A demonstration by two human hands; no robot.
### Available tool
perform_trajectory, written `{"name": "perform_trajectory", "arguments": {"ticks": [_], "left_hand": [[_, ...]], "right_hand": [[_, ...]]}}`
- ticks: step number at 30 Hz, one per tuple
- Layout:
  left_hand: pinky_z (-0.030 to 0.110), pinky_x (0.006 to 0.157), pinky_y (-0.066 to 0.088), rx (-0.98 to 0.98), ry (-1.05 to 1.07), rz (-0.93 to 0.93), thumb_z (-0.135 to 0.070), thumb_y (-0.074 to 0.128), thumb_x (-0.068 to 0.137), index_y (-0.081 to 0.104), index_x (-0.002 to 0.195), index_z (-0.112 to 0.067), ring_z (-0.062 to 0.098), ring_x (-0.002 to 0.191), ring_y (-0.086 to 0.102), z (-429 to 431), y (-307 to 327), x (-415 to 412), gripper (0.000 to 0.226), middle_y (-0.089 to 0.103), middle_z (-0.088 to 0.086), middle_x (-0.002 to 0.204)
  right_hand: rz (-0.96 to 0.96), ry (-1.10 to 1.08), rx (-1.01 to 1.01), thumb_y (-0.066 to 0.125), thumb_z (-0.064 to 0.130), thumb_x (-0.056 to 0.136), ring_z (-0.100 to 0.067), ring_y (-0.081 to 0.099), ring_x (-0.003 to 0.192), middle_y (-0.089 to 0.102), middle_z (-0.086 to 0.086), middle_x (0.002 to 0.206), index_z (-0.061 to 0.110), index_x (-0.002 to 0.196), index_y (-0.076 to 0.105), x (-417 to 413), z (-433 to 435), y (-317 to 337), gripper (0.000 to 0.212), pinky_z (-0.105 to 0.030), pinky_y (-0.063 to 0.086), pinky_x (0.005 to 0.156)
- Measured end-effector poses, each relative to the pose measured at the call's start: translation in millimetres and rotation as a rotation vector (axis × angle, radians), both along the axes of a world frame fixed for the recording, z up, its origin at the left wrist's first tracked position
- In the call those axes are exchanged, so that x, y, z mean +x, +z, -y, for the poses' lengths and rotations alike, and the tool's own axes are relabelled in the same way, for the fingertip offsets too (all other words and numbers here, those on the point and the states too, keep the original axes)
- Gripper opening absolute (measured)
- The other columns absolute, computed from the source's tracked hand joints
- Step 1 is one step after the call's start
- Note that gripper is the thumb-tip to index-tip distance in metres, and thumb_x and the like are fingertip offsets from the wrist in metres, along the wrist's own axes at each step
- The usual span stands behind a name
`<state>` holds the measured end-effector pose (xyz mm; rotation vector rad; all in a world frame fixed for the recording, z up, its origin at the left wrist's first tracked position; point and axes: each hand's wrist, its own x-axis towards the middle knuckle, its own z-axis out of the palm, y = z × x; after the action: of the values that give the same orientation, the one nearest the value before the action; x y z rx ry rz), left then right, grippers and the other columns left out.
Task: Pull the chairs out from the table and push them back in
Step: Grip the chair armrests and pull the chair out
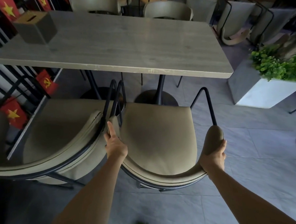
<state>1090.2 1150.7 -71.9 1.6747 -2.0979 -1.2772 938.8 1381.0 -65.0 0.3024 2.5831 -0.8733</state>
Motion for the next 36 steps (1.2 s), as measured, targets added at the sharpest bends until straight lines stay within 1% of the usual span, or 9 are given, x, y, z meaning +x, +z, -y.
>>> {"name": "perform_trajectory", "arguments": {"ticks": [7, 21, 24, 25, 26, 28, 30, 33, 36], "left_hand": [[0.028, 0.074, 0.043, -0.032, -0.039, 0.007, 0.008, 0.042, 0.089, -0.014, 0.147, -0.037, 0.039, 0.117, 0.051, 4, -5, 2, 0.092, 0.007, 0.016, 0.158], [0.040, 0.084, 0.048, -0.056, -0.086, 0.084, 0.007, 0.047, 0.088, -0.018, 0.147, -0.032, 0.042, 0.113, 0.049, 2, -4, 0, 0.096, 0.016, 0.019, 0.149], [0.038, 0.072, 0.050, -0.069, -0.107, 0.177, 0.002, 0.048, 0.089, -0.021, 0.146, -0.033, 0.041, 0.103, 0.053, 5, -4, -1, 0.096, 0.016, 0.023, 0.147], [0.040, 0.075, 0.051, -0.071, -0.116, 0.214, 0.001, 0.050, 0.088, -0.023, 0.145, -0.032, 0.042, 0.108, 0.052, 5, -4, -2, 0.098, 0.011, 0.022, 0.150], [0.045, 0.086, 0.051, -0.088, -0.131, 0.257, 0.000, 0.052, 0.086, -0.025, 0.144, -0.031, 0.044, 0.119, 0.045, 5, -3, -2, 0.101, 0.003, 0.020, 0.153], [0.051, 0.113, 0.028, -0.160, -0.193, 0.351, -0.006, 0.061, 0.083, -0.027, 0.144, -0.024, 0.044, 0.142, 0.013, 1, -3, -6, 0.108, -0.013, 0.015, 0.157], [0.049, 0.118, 0.004, -0.220, -0.251, 0.390, -0.014, 0.066, 0.080, -0.024, 0.145, -0.021, 0.040, 0.145, -0.010, -6, 3, -12, 0.111, -0.020, 0.014, 0.157], [0.050, 0.117, -0.005, -0.236, -0.314, 0.372, -0.023, 0.064, 0.082, -0.012, 0.148, -0.024, 0.036, 0.144, -0.019, -18, 20, -33, 0.101, -0.020, 0.012, 0.157], [0.050, 0.120, 0.007, -0.113, -0.378, 0.237, -0.028, 0.060, 0.087, 0.001, 0.150, -0.022, 0.033, 0.147, -0.007, -29, 51, -70, 0.087, -0.006, 0.012, 0.159]], "right_hand": [[-0.013, -0.008, 0.037, 0.057, 0.009, 0.086, -0.048, 0.055, 0.105, 0.034, -0.018, 0.140, 0.041, 0.147, -0.011, 0, 2, 0, 0.097, -0.059, 0.050, 0.090], [0.024, -0.009, -0.021, 0.052, 0.006, 0.087, -0.045, 0.055, 0.104, 0.030, -0.013, 0.144, 0.045, 0.146, -0.011, -6, -4, -1, 0.095, -0.059, 0.050, 0.090], [0.045, -0.002, -0.025, 0.052, 0.009, 0.089, -0.045, 0.055, 0.107, 0.029, -0.013, 0.146, 0.043, 0.146, -0.012, -9, -5, 1, 0.092, -0.058, 0.048, 0.094], [0.046, 0.006, -0.021, 0.052, 0.010, 0.089, -0.045, 0.055, 0.108, 0.028, -0.014, 0.148, 0.041, 0.147, -0.012, -10, -6, 1, 0.092, -0.057, 0.048, 0.094], [0.041, 0.020, -0.011, 0.053, 0.010, 0.089, -0.046, 0.054, 0.110, 0.026, -0.013, 0.151, 0.039, 0.148, -0.012, -11, -7, 2, 0.092, -0.056, 0.047, 0.095], [0.004, 0.076, 0.051, 0.053, 0.010, 0.088, -0.046, 0.045, 0.123, 0.014, -0.009, 0.159, 0.032, 0.150, -0.012, -13, -7, 4, 0.092, -0.056, 0.040, 0.103], [-0.037, 0.163, 0.144, 0.051, 0.008, 0.088, -0.039, 0.026, 0.140, 0.000, -0.004, 0.162, 0.028, 0.151, -0.012, -16, -5, 10, 0.091, -0.053, 0.025, 0.114], [-0.125, 0.266, 0.128, 0.048, 0.005, 0.086, -0.027, 0.011, 0.148, -0.003, -0.003, 0.163, 0.025, 0.152, -0.007, -25, 7, 28, 0.089, -0.048, 0.012, 0.120], [-0.246, 0.315, -0.038, 0.048, 0.015, 0.089, -0.024, 0.016, 0.148, 0.010, -0.003, 0.162, 0.021, 0.153, 0.003, -40, 24, 56, 0.078, -0.044, 0.018, 0.120]]}}
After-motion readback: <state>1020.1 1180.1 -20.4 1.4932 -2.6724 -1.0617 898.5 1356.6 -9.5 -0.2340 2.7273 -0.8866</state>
